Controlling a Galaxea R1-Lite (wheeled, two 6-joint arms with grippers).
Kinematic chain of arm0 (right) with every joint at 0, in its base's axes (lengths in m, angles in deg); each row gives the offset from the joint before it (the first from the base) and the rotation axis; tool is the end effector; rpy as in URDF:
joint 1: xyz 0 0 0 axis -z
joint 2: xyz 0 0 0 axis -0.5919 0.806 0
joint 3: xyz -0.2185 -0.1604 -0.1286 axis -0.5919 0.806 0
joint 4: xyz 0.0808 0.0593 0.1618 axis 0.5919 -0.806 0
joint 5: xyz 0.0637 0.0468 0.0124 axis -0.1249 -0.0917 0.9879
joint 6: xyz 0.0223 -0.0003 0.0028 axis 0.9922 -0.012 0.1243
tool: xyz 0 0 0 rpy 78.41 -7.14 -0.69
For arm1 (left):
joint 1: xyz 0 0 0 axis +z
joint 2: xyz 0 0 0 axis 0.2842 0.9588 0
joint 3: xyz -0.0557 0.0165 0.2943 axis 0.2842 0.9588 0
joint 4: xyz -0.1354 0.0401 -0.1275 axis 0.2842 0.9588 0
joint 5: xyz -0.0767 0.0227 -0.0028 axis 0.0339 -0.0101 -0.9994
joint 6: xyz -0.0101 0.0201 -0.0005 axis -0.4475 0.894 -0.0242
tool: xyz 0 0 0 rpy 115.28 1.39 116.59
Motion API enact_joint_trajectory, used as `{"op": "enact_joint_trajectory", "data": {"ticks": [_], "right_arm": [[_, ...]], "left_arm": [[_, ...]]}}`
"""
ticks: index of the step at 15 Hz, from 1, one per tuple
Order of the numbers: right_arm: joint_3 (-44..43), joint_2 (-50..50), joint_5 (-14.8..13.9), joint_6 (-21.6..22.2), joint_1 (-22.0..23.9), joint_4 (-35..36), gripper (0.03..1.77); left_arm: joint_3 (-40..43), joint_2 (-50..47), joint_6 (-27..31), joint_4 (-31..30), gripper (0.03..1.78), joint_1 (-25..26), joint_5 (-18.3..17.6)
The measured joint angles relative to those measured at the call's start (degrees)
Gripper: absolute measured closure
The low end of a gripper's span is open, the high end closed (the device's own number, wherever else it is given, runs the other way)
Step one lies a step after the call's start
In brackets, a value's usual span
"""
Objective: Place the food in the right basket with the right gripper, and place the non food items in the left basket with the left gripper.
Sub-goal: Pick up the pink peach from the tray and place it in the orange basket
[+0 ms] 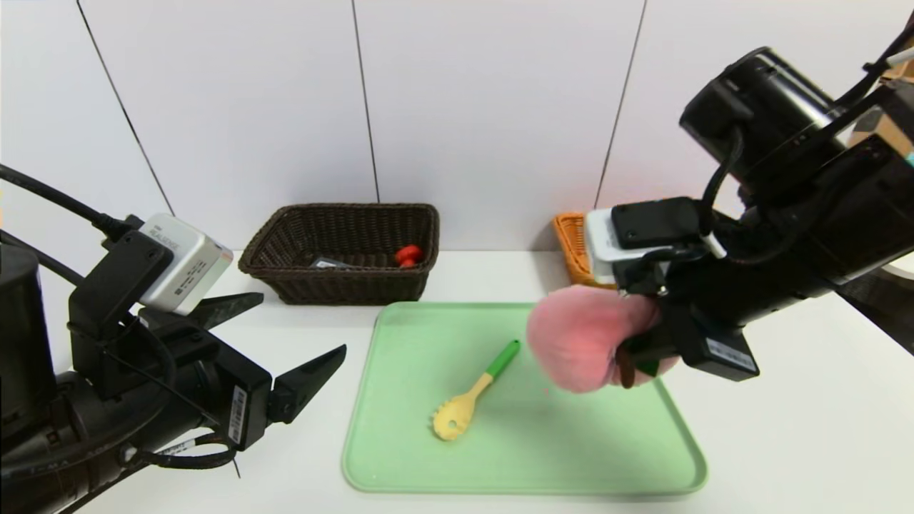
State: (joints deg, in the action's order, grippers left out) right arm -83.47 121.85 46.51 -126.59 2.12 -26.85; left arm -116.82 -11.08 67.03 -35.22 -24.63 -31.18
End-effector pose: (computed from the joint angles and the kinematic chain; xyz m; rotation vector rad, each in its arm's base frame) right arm 0.2208 0.1546 0.2777 -1.0235 0.5895 1.1266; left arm 0.1335 -0.1087 0.2184 0.1892 0.2153 -0.4493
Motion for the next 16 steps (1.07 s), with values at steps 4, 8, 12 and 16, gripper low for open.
{"op": "enact_joint_trajectory", "data": {"ticks": [4,8,12,16], "right_arm": [[0.06,-3.84,-1.35,10.09,1.93,3.15,1.21],[0.09,-5.49,-7.74,22.99,2.17,10.67,1.21],[0.41,-5.27,-13.74,30.96,3.00,19.03,1.21],[0.13,-3.93,-14.07,31.23,7.68,24.84,1.21]], "left_arm": [[0.00,-0.23,0.04,0.05,0.12,0.00,0.00],[0.09,-0.61,0.04,0.02,0.12,0.00,-0.05],[0.11,-1.00,0.01,0.11,0.12,0.00,-0.09],[0.39,-1.48,0.00,0.39,0.12,0.00,-0.07]]}}
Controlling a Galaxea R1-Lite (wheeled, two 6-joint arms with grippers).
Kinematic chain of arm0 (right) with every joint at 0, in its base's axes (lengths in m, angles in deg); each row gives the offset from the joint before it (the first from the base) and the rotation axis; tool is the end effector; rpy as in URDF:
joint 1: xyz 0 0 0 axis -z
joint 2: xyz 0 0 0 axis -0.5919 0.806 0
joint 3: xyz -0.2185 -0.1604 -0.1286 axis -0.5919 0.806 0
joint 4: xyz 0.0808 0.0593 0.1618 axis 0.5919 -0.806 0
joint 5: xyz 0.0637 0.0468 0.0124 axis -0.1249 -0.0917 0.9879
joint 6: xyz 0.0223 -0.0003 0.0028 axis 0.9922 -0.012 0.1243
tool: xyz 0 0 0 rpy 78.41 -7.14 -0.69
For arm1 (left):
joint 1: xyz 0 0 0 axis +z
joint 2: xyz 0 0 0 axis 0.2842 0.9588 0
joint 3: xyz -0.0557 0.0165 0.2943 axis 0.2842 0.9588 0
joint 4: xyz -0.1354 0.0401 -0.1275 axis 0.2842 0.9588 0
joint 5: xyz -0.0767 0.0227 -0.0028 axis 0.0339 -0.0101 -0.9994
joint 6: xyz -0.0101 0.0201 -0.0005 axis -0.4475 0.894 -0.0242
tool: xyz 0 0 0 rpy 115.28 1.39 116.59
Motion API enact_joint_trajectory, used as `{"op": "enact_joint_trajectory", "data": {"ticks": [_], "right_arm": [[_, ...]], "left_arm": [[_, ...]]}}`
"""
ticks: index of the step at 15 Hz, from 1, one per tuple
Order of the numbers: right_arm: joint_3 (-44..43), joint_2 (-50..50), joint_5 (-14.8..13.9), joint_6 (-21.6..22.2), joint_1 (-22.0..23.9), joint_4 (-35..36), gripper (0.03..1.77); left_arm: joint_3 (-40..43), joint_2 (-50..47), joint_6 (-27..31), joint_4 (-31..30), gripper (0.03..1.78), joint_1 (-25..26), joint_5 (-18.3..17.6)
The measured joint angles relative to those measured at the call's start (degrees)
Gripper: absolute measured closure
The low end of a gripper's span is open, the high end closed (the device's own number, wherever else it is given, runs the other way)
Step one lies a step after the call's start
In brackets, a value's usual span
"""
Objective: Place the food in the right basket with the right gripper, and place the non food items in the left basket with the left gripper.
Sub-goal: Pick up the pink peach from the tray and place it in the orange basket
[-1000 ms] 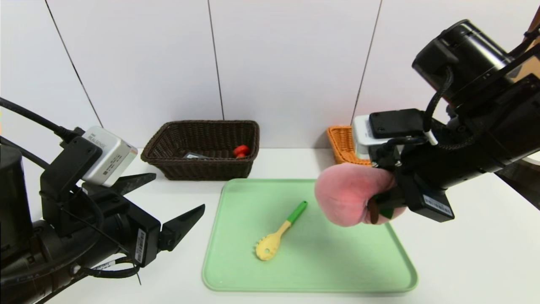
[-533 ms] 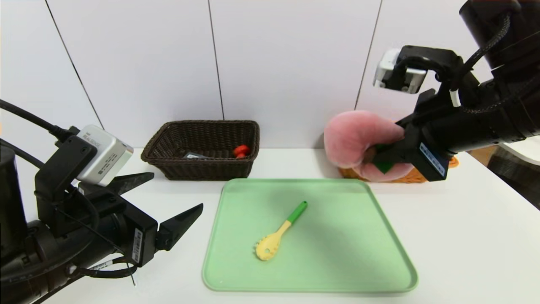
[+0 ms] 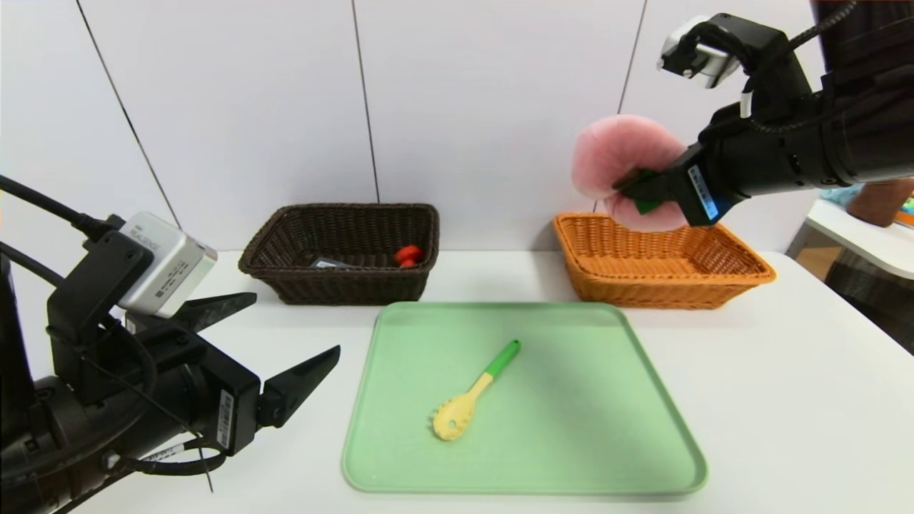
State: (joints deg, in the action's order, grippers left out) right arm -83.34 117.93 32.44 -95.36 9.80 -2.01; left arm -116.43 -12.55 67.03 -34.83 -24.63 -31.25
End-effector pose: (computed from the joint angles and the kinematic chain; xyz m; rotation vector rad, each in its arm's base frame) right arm 0.2499 0.1227 0.3284 -0.5059 0.3904 0.4696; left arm 0.1289 -0.1047 0.2201 0.1833 0.2046 -0.4504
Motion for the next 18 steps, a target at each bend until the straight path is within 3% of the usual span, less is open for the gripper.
{"op": "enact_joint_trajectory", "data": {"ticks": [10,18], "right_arm": [[-7.78,10.64,1.15,-0.39,14.34,3.28,1.21],[-18.47,22.61,0.57,-0.07,20.57,-3.34,1.22]], "left_arm": [[0.41,-0.46,-0.02,0.02,0.12,0.00,0.00],[0.62,-0.60,-0.02,0.00,0.12,0.09,0.02]]}}
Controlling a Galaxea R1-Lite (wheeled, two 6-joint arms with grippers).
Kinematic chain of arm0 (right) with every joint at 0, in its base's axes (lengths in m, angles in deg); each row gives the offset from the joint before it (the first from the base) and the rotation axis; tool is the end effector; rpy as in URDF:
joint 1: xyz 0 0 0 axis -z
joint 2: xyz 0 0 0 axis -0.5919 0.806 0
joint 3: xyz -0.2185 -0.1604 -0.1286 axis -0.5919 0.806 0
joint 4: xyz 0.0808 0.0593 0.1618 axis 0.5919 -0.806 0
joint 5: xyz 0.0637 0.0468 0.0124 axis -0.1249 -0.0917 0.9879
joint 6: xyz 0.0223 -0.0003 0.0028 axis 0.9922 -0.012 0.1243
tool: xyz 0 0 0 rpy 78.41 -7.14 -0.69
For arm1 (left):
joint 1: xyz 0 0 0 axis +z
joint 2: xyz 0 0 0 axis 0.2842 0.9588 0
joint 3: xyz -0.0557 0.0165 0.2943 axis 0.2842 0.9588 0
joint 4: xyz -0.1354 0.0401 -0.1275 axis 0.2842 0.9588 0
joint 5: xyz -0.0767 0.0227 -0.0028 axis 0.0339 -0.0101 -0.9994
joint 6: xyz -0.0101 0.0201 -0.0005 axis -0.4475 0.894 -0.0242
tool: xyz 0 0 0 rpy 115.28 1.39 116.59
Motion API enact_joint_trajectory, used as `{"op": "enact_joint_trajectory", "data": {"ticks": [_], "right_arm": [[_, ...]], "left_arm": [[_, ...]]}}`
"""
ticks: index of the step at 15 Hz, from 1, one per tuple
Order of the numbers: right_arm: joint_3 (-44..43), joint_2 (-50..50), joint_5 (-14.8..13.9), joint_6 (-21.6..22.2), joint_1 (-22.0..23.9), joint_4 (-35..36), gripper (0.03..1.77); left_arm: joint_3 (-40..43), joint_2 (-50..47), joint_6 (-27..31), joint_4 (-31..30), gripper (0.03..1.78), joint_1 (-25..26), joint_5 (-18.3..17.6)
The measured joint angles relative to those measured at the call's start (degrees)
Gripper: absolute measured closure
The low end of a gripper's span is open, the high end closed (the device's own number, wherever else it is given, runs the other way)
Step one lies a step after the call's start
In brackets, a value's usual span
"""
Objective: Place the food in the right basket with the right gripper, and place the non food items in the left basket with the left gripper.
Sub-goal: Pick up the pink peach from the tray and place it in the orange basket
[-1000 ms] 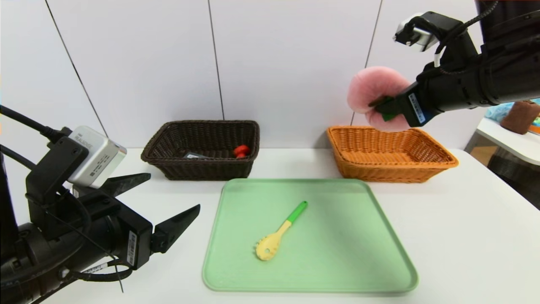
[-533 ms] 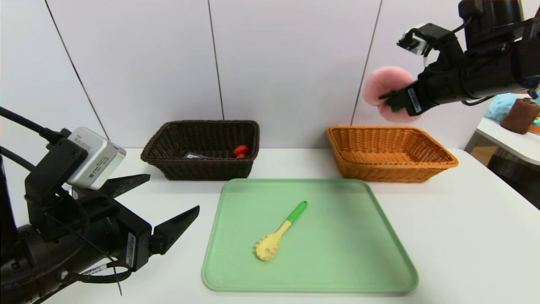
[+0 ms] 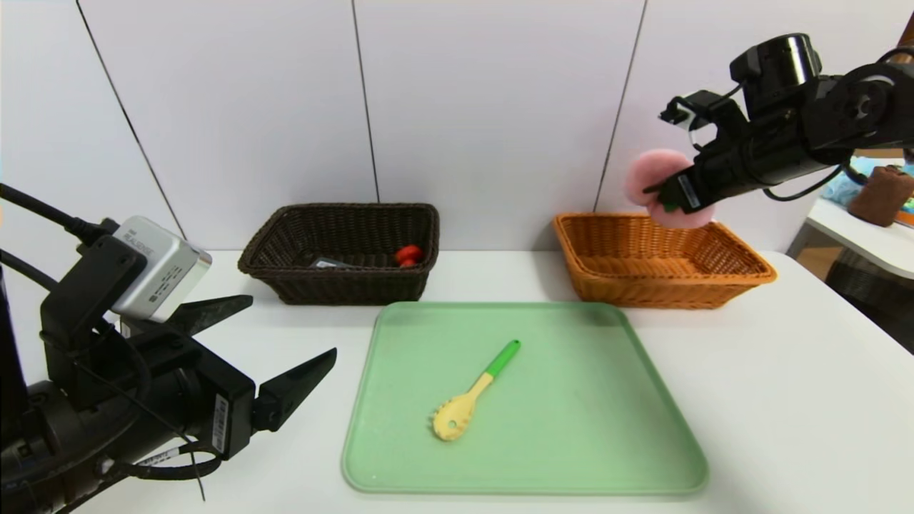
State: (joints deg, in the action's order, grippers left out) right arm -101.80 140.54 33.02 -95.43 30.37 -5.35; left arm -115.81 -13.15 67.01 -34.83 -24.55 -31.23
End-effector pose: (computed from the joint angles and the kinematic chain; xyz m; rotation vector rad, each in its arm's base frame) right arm 0.3888 0.0389 0.2760 -0.4291 0.5975 0.1579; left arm 0.1268 -0.1026 0.2187 0.1830 0.2051 -0.4486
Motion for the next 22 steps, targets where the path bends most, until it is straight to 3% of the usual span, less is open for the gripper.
{"op": "enact_joint_trajectory", "data": {"ticks": [6,22], "right_arm": [[-0.60,5.01,-0.48,-0.09,2.01,-0.59,1.22],[0.22,7.72,-1.60,-0.67,1.44,-0.88,1.22]], "left_arm": [[-0.11,0.24,0.00,-0.01,0.12,0.02,0.00],[-0.16,0.82,-0.05,-0.28,0.12,0.05,0.05]]}}
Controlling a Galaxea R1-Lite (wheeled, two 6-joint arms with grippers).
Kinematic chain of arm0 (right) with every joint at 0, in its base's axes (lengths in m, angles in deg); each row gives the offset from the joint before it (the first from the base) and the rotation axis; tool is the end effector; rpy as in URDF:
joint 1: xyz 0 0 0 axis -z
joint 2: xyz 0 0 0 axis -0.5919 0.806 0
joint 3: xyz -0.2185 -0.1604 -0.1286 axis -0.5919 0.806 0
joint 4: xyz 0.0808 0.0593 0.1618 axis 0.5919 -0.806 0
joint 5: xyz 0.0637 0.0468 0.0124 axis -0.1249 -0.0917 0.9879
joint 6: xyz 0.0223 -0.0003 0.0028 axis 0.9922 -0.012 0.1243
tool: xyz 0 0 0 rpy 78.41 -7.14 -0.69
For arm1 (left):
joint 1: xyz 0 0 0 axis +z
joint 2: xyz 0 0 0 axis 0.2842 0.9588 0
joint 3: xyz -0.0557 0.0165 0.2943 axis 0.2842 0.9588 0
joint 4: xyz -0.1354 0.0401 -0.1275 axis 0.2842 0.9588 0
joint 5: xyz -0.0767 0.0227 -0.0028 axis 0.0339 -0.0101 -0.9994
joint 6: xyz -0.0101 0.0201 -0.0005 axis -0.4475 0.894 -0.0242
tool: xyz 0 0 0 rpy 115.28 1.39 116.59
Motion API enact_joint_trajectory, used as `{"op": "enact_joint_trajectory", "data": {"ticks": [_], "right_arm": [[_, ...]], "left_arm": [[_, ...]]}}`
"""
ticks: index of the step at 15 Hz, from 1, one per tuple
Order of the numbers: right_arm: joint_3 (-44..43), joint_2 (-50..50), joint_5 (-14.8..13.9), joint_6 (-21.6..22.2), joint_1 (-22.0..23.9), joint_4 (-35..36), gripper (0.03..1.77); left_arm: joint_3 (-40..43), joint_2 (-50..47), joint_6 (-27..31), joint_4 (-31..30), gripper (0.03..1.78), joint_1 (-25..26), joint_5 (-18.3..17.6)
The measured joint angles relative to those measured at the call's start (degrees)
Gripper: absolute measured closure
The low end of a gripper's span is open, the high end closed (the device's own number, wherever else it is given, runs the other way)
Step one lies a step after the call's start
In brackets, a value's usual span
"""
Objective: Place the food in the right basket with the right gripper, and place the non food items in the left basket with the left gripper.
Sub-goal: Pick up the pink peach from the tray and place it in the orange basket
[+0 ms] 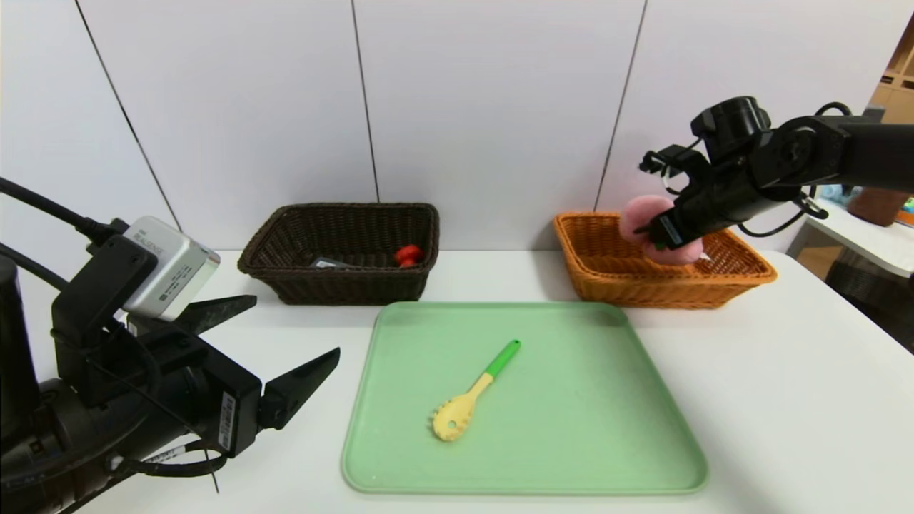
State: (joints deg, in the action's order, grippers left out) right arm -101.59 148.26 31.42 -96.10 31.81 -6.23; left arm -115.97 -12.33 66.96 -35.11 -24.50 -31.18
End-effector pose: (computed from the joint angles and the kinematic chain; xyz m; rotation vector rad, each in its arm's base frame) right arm 0.4219 0.0310 0.2190 -0.4471 0.7587 0.1418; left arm 0.1295 -0.1047 0.2177 0.1853 0.2113 -0.4469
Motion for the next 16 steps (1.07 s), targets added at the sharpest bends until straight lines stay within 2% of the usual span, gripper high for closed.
{"op": "enact_joint_trajectory", "data": {"ticks": [1,4,7,11,16], "right_arm": [[0.01,0.11,0.00,-0.16,0.00,0.00,1.18],[0.04,0.20,-0.02,-0.27,-0.13,0.02,0.82],[0.28,0.07,-0.02,-0.28,-0.20,0.00,0.58],[1.05,-0.30,-0.02,-0.35,-0.46,0.00,0.38],[1.28,-0.74,0.00,-0.46,-0.50,-0.06,0.24]], "left_arm": [[0.00,0.01,0.00,0.02,0.12,-0.02,-0.02],[-0.05,0.12,0.00,0.02,0.12,-0.02,-0.07],[-0.16,0.37,0.00,-0.09,0.12,-0.02,-0.07],[-0.16,0.50,-0.02,-0.09,0.12,-0.02,-0.09],[-0.17,0.50,-0.02,-0.09,0.12,-0.02,-0.07]]}}
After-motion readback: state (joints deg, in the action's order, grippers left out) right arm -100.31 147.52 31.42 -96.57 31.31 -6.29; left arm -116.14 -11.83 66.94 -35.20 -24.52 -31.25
